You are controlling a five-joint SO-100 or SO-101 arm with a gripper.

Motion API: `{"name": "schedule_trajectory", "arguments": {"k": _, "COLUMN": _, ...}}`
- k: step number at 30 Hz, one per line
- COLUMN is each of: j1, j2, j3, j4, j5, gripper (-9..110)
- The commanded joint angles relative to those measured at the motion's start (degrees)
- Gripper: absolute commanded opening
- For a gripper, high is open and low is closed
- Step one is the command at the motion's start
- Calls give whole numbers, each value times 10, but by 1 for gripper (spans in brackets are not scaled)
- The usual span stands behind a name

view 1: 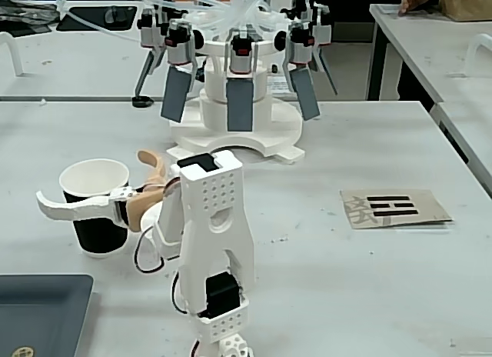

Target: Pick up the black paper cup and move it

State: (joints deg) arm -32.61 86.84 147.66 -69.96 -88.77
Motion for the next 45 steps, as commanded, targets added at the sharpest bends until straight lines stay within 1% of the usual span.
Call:
{"name": "schedule_trajectory", "arguments": {"k": 1, "j1": -11, "j2": -4, "j3": -42, "j4": 4, "j5": -4, "gripper": 54}}
{"name": "schedule_trajectory", "arguments": {"k": 16, "j1": -26, "j2": -81, "j3": -102, "j4": 11, "j5": -5, "gripper": 53}}
{"name": "schedule_trajectory", "arguments": {"k": 33, "j1": -44, "j2": -115, "j3": -122, "j4": 12, "j5": 0, "gripper": 51}}
{"name": "schedule_trajectory", "arguments": {"k": 39, "j1": -49, "j2": -123, "j3": -130, "j4": 12, "j5": 3, "gripper": 47}}
{"name": "schedule_trajectory", "arguments": {"k": 45, "j1": -49, "j2": -129, "j3": -131, "j4": 12, "j5": 4, "gripper": 41}}
